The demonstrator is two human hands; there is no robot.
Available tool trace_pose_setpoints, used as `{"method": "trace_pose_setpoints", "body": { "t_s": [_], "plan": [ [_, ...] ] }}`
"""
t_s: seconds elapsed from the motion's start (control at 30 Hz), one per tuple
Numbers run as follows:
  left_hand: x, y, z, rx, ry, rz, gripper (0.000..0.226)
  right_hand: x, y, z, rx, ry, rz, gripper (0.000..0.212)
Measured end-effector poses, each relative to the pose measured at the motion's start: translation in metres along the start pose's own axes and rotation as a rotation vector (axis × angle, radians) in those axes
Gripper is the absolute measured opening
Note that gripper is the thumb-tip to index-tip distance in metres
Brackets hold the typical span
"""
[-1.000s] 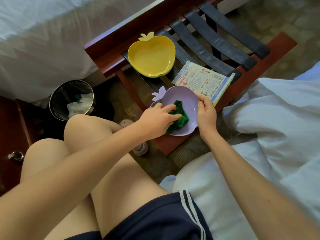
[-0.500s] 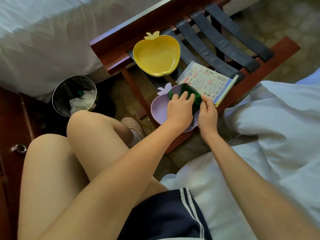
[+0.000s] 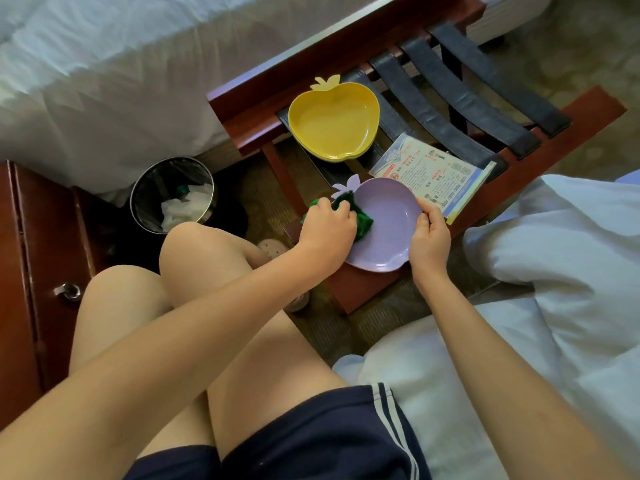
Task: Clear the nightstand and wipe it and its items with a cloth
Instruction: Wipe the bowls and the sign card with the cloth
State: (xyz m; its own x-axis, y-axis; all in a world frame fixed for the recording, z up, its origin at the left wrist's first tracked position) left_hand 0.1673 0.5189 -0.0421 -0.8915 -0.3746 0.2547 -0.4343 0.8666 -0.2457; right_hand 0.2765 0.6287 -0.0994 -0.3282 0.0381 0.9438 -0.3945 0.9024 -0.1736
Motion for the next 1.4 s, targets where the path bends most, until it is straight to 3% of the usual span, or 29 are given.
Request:
{"method": "trace_pose_setpoints", "body": {
  "t_s": [0.13,0.3,0.4,0.53,0.7,0.8,0.93,1.03,1.13,1.27,1.4],
  "plan": [
    [0.000,-0.002,-0.009,0.195,-0.048,-0.038,0.024,0.001,0.000,0.002,-0.025,-0.014,0.002,0.034],
    [0.017,0.001,-0.004,0.242,-0.235,0.221,0.020,0.004,-0.001,0.003,-0.044,-0.029,0.006,0.034],
    [0.011,-0.005,0.003,0.187,-0.440,0.391,0.033,0.003,-0.002,0.003,-0.038,-0.040,-0.012,0.034],
    [-0.009,0.006,0.005,0.101,-0.366,0.464,0.037,-0.001,0.000,0.002,-0.020,-0.062,-0.029,0.035],
    [-0.038,0.027,0.012,-0.226,-0.413,0.389,0.047,-0.002,0.001,0.002,-0.007,-0.029,-0.032,0.033],
    [-0.031,0.039,0.013,-0.429,-0.321,0.272,0.038,-0.002,0.001,0.002,0.002,-0.010,-0.023,0.033],
    [-0.022,0.049,0.013,-0.339,-0.203,0.147,0.033,-0.003,0.004,0.004,-0.001,-0.027,0.010,0.036],
    [-0.013,0.025,0.025,-0.211,-0.241,0.108,0.051,0.000,0.002,0.005,-0.073,0.013,0.031,0.035],
    [0.005,0.004,0.034,-0.179,-0.426,0.307,0.047,0.000,0.000,0.005,-0.104,0.047,0.071,0.034],
    [0.000,0.013,0.033,-0.221,-0.444,0.543,0.035,-0.001,0.002,0.005,-0.077,0.060,0.095,0.034],
    [-0.033,0.026,0.032,-0.308,-0.425,0.467,0.045,-0.002,0.001,0.005,-0.086,0.084,0.122,0.035]
  ]
}}
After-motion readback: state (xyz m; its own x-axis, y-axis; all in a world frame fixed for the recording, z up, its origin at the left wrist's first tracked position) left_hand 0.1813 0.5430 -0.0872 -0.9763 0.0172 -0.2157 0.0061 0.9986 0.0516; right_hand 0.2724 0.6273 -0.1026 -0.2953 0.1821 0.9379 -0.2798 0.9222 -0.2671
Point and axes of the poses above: each hand's wrist, its own y-axis towards the middle knuckle, its own z-axis out of the palm, x = y × z, the point moved 3 cm from there along y, towards the middle knuckle, and after that the axes turned 4 degrees about -x, right-handed, at the moved point
